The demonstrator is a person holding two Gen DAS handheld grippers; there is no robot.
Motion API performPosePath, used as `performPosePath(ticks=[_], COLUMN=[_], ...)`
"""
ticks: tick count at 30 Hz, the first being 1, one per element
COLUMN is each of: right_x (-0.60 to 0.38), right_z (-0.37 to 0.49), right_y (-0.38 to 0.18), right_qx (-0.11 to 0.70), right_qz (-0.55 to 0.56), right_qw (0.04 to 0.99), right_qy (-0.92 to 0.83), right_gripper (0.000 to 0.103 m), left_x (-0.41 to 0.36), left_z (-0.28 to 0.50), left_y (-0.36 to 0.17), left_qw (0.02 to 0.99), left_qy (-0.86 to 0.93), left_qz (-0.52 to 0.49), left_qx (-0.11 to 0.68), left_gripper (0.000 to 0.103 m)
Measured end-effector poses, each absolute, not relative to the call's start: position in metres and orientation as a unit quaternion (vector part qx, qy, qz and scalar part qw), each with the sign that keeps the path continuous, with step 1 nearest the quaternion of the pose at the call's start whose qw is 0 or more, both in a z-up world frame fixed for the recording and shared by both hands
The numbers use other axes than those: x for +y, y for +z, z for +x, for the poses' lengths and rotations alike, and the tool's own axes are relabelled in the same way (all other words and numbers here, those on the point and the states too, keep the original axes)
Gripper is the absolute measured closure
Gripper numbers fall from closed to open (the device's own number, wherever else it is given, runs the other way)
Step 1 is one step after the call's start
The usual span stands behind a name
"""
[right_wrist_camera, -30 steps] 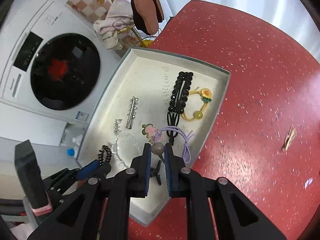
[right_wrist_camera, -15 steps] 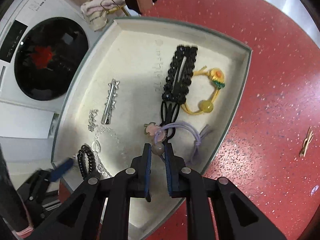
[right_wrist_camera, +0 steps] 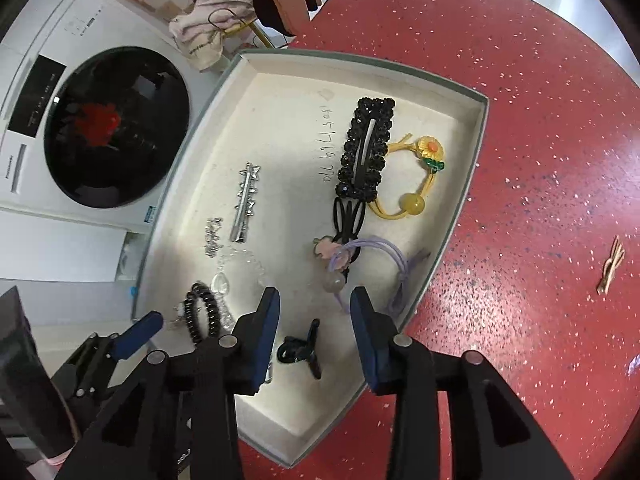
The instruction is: Organize jewelry
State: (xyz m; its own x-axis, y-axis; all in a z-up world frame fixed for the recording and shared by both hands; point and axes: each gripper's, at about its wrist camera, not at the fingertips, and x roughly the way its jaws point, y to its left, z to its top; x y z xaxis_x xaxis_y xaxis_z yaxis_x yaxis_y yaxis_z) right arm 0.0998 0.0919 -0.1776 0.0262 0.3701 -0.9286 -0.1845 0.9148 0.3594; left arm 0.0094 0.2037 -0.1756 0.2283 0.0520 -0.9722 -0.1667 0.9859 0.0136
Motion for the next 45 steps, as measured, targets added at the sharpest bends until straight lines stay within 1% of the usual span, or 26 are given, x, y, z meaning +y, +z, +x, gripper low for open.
performPosePath(ticks=[5,6,7,8,16,18,19,20,21,24,26,28,31,32,34,45], right_x=[0.084,0.084,0.082,0.080,0.064,0.062,0.061,0.060,0.060,0.057,0.056,0.055,0.056,0.056,0.056,0.053], right_z=[0.093,0.095,0.094,0.093,0.076,0.072,0.070,0.068,0.066,0.060,0.056,0.053,0.047,0.045,0.041,0.031], right_y=[-0.165,-0.165,-0.163,-0.161,-0.146,-0.141,-0.137,-0.133,-0.131,-0.120,-0.108,-0.098,-0.081,-0.076,-0.066,-0.021], right_qx=[0.667,0.667,0.667,0.667,0.669,0.666,0.664,0.661,0.659,0.655,0.648,0.641,0.626,0.622,0.610,0.566], right_qz=[0.079,0.080,0.080,0.080,0.069,0.068,0.067,0.065,0.064,0.056,0.049,0.043,0.025,0.018,0.011,-0.016], right_qw=[0.716,0.716,0.717,0.717,0.720,0.723,0.726,0.728,0.730,0.736,0.743,0.750,0.764,0.768,0.779,0.815], right_qy=[0.189,0.188,0.186,0.185,0.171,0.170,0.170,0.169,0.169,0.165,0.161,0.160,0.153,0.151,0.146,0.122], right_gripper=[0.058,0.058,0.058,0.058,0.057,0.051,0.044,0.040,0.039,0.031,0.022,0.021,0.017,0.009,0.000,0.000], left_x=[0.201,0.201,0.201,0.201,0.199,0.199,0.200,0.200,0.201,0.202,0.202,0.201,0.199,0.198,0.196,0.198], left_z=[0.003,0.001,0.000,-0.002,-0.013,-0.016,-0.017,-0.019,-0.020,-0.023,-0.024,-0.026,-0.029,-0.030,-0.031,-0.041], left_y=[-0.167,-0.166,-0.165,-0.164,-0.146,-0.140,-0.136,-0.133,-0.128,-0.116,-0.109,-0.099,-0.081,-0.077,-0.067,-0.032], left_qw=[0.783,0.782,0.782,0.783,0.784,0.784,0.784,0.784,0.785,0.787,0.789,0.794,0.805,0.808,0.814,0.825], left_qy=[0.071,0.071,0.071,0.074,0.073,0.075,0.076,0.076,0.078,0.080,0.083,0.083,0.084,0.085,0.086,0.104], left_qz=[-0.047,-0.047,-0.047,-0.048,-0.048,-0.047,-0.047,-0.046,-0.045,-0.044,-0.040,-0.038,-0.031,-0.030,-0.027,-0.031], left_qx=[0.617,0.617,0.618,0.616,0.615,0.615,0.614,0.614,0.613,0.611,0.607,0.601,0.586,0.583,0.574,0.555], left_gripper=[0.038,0.028,0.016,0.000,0.000,0.000,0.000,0.000,0.000,0.000,0.000,0.000,0.000,0.000,0.000,0.000])
